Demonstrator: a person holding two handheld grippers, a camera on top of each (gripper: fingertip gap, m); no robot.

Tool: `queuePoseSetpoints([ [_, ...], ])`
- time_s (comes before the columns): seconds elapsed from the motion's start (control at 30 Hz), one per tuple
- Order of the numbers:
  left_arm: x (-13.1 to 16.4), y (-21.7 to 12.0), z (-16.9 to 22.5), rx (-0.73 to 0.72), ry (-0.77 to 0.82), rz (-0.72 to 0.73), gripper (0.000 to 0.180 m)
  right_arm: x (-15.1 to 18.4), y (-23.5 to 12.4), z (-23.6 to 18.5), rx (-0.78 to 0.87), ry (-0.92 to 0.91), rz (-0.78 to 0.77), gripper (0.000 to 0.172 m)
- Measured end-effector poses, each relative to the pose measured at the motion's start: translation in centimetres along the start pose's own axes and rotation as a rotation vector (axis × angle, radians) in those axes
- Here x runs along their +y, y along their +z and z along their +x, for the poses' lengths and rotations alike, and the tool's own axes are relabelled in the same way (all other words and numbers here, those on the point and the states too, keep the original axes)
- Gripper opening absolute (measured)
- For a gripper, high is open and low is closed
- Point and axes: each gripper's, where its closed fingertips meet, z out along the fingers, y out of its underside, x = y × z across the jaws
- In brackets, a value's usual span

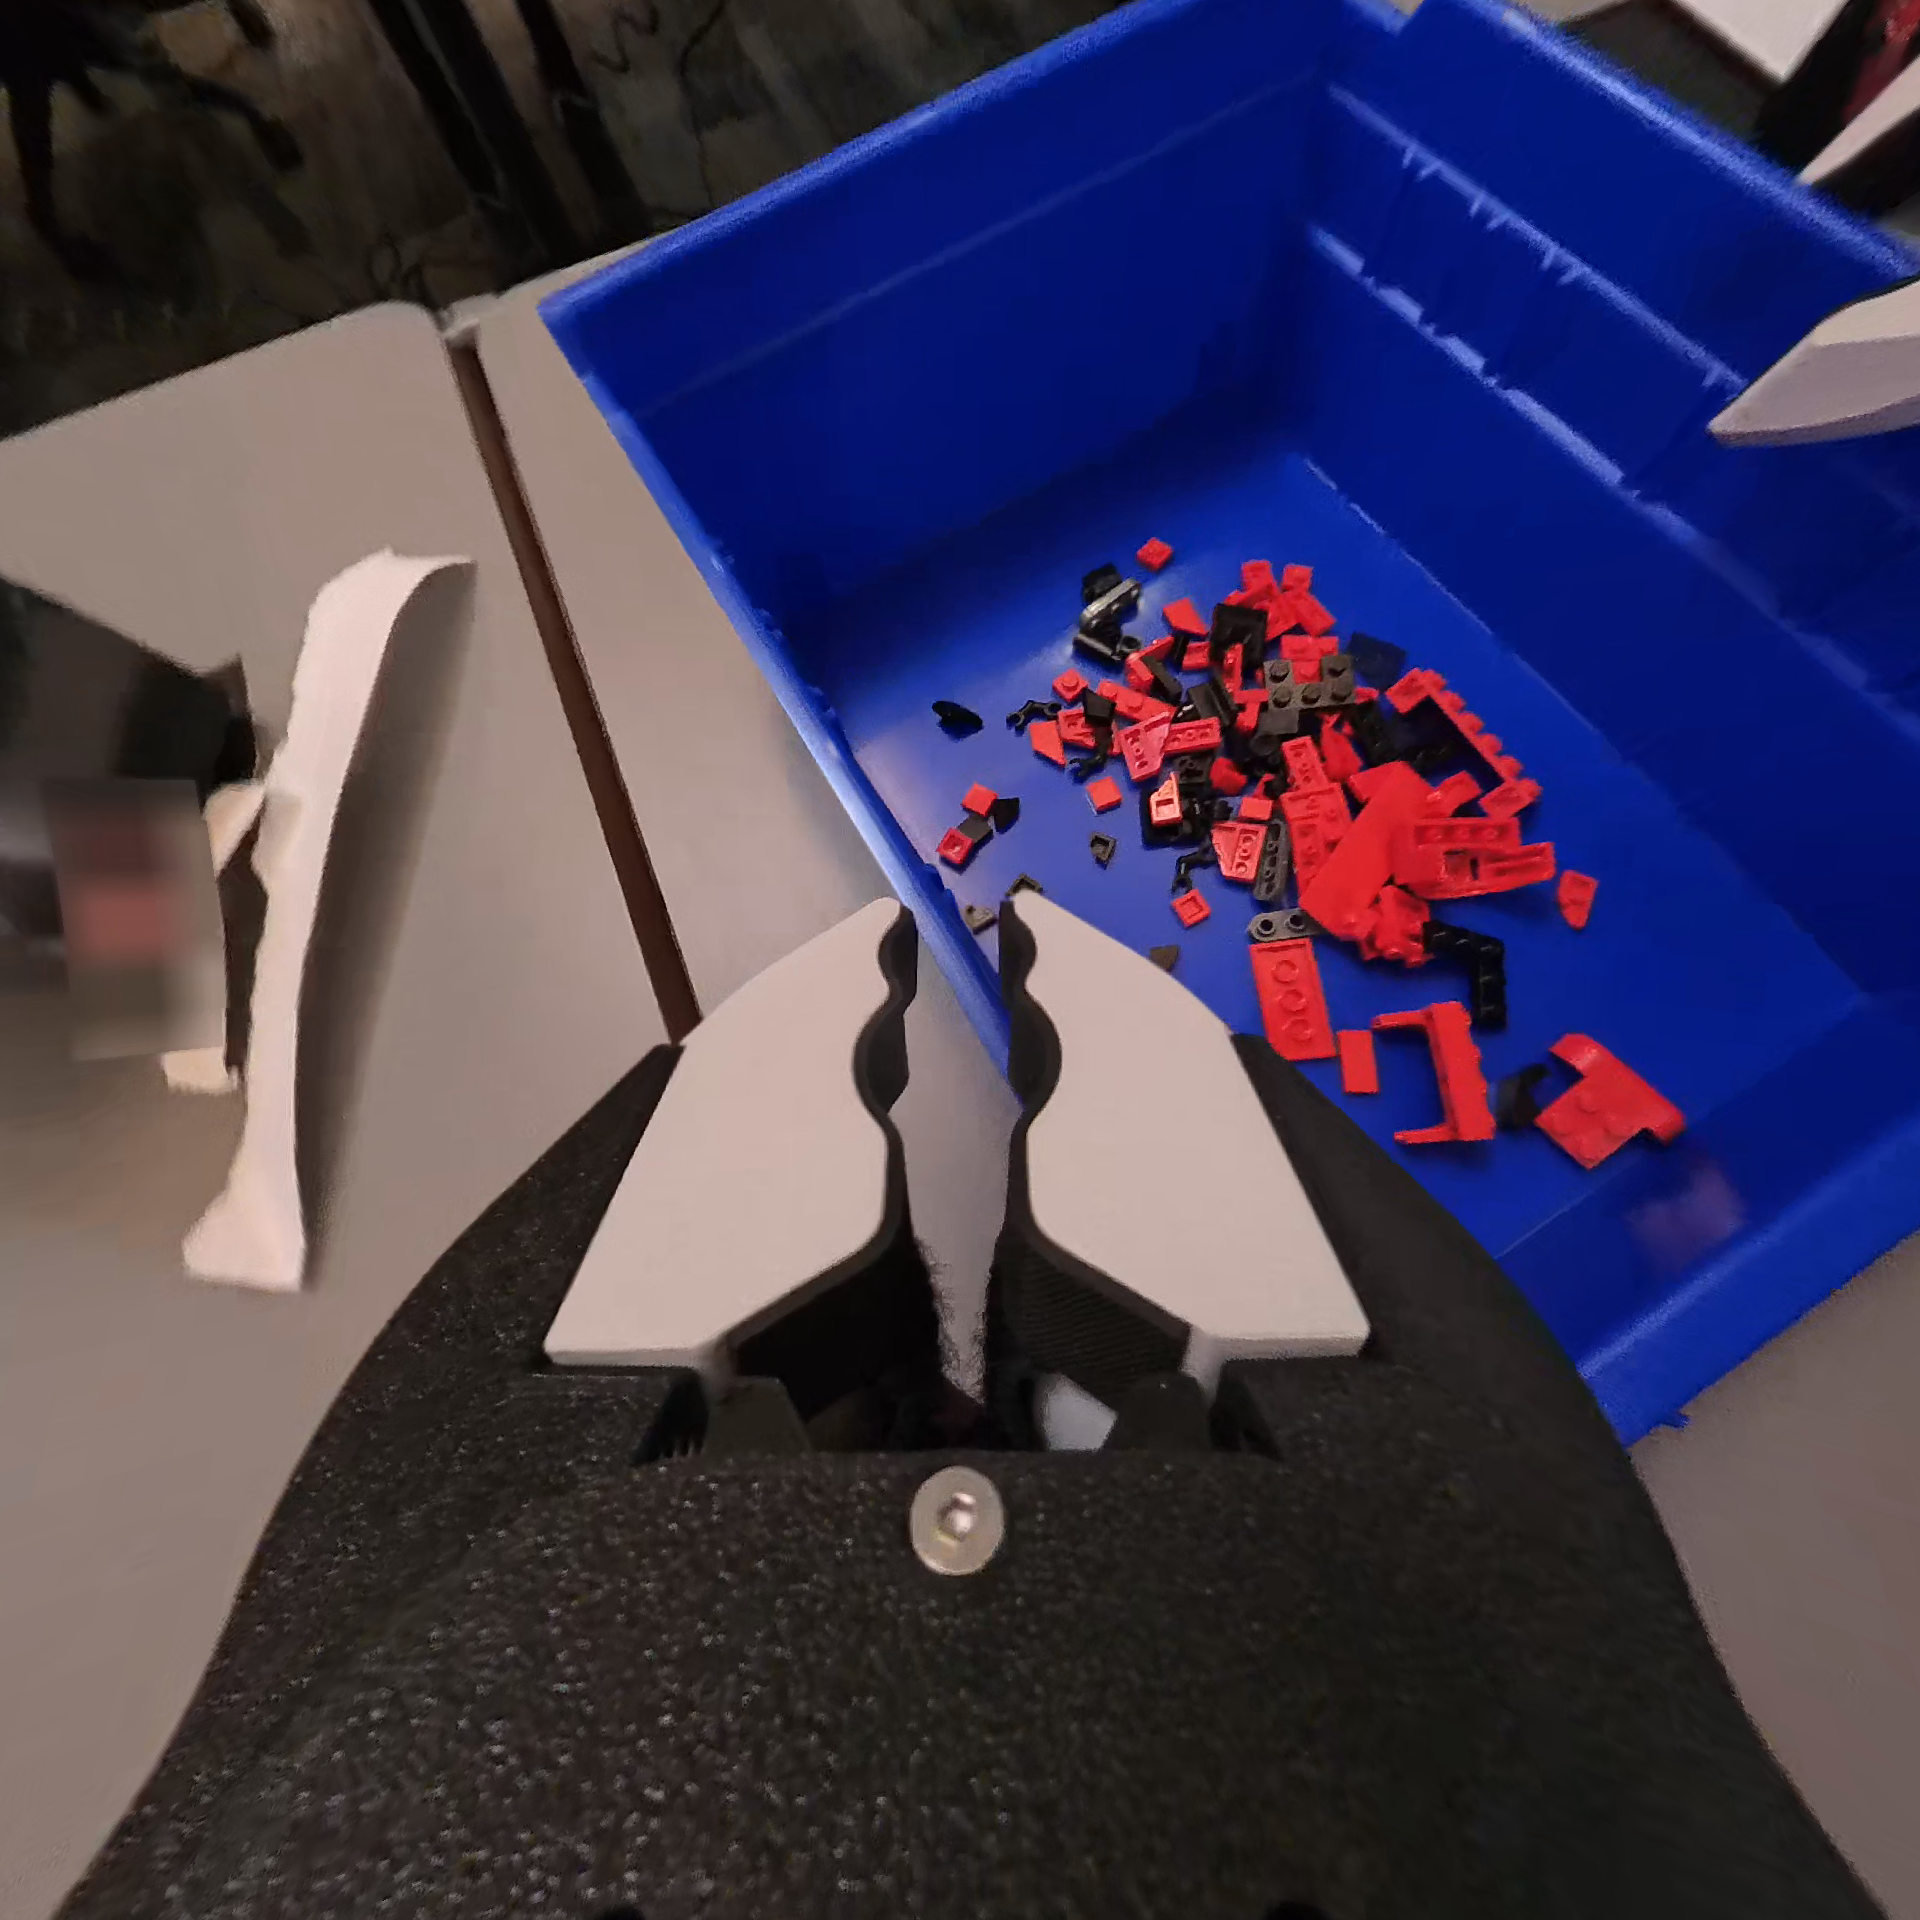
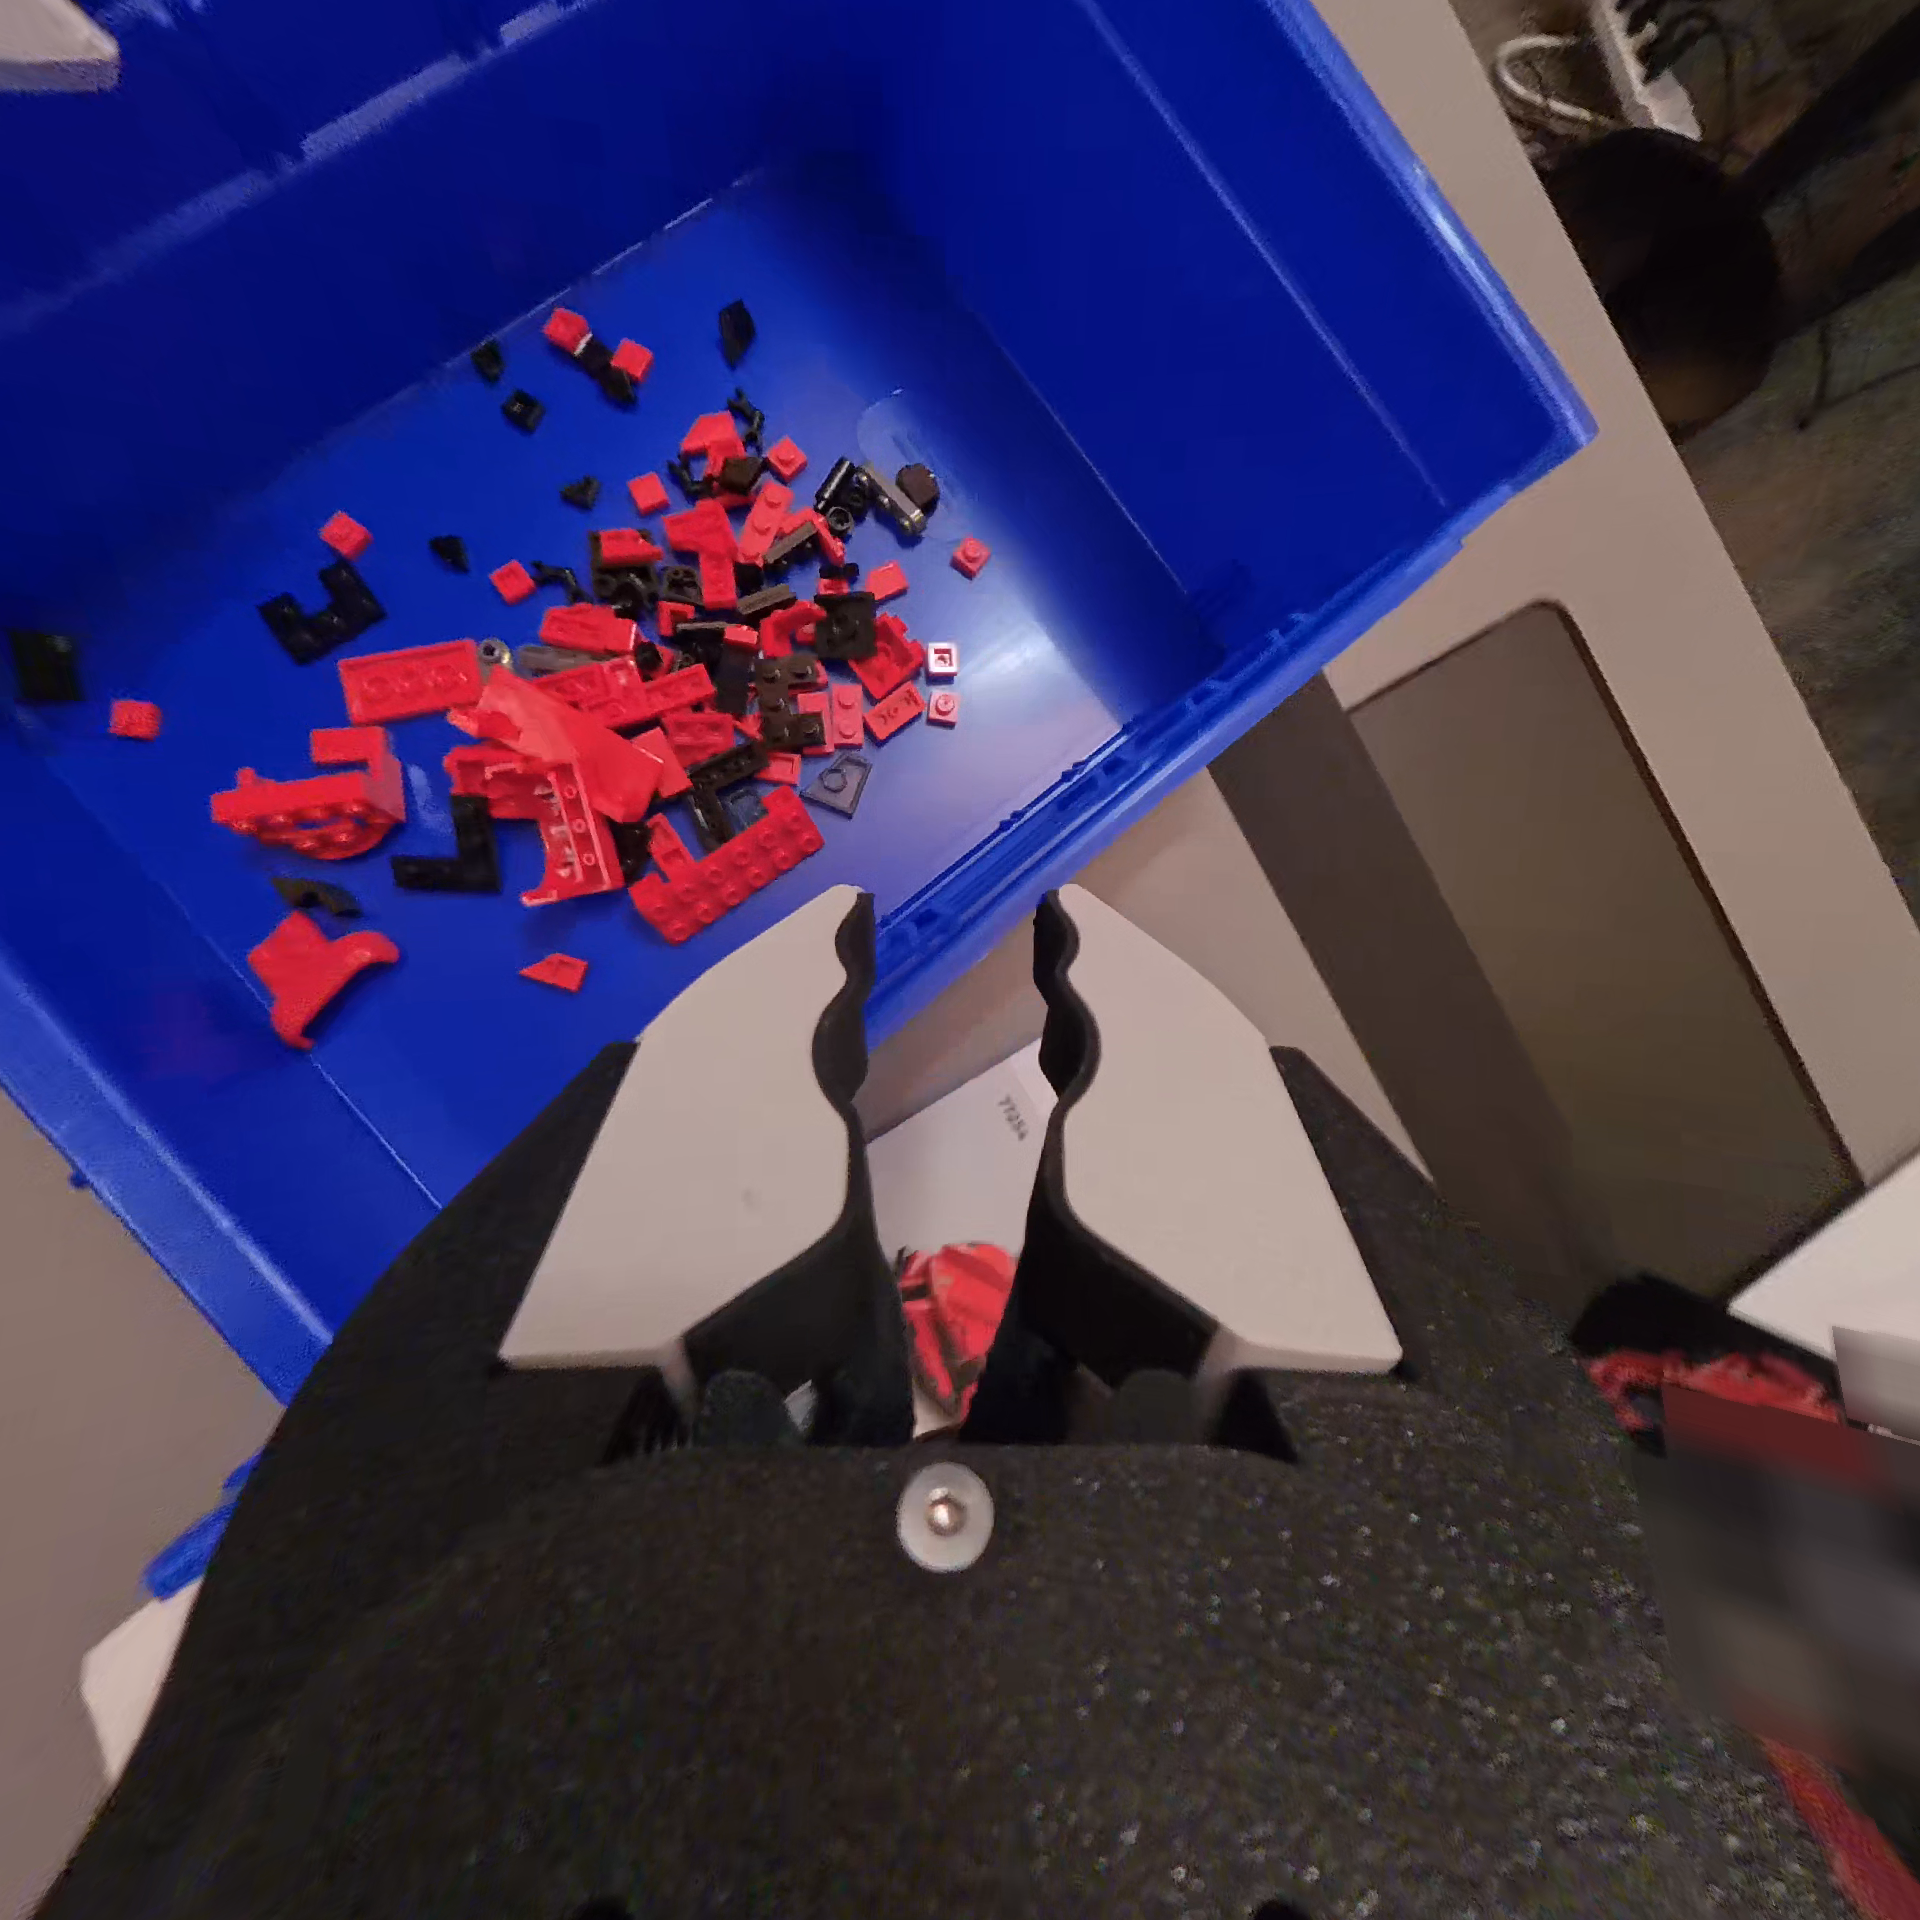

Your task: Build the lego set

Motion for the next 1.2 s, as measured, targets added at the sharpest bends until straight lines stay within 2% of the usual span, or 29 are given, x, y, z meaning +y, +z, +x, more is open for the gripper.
queuePoseSetpoints([
  [0.13, 1.2, -2.0, 1.5, -0.126, -0.116, 0.054, 0.015, -0.9, 0.9, 0.6, -0.056, -0.102, -0.009, 0.027],
  [0.27, 1.5, -2.3, 2.0, -0.177, -0.185, 0.075, 0.014, -1.3, 1.2, 0.8, -0.055, -0.177, -0.041, 0.027],
  [0.43, 1.6, -2.5, 2.0, -0.189, -0.208, 0.066, 0.014, -1.4, 1.2, 0.8, -0.048, -0.203, -0.048, 0.027],
  [0.7, 2.1, -3.5, 3.9, -0.319, -0.256, 0.062, 0.015, -2.1, 2.0, 1.4, -0.139, -0.237, -0.037, 0.025],
  [0.87, 2.4, -3.5, 3.7, -0.354, -0.245, -0.002, 0.015, -2.3, 1.9, 1.2, -0.116, -0.281, -0.067, 0.025],
  [1.0, 2.4, -3.5, 3.7, -0.351, -0.262, 0.002, 0.017, -2.7, 1.9, 1.3, -0.087, -0.329, -0.070, 0.027],
  [1.1, 1.5, -4.7, 2.9, -0.431, -0.195, 0.058, 0.048, -3.5, 1.4, 1.0, -0.103, -0.289, -0.019, 0.037],
  [1.2, -0.4, -6.7, 3.0, -0.454, -0.166, 0.146, 0.054, -5.3, -0.2, 0.6, -0.131, -0.241, 0.091, 0.052],
])
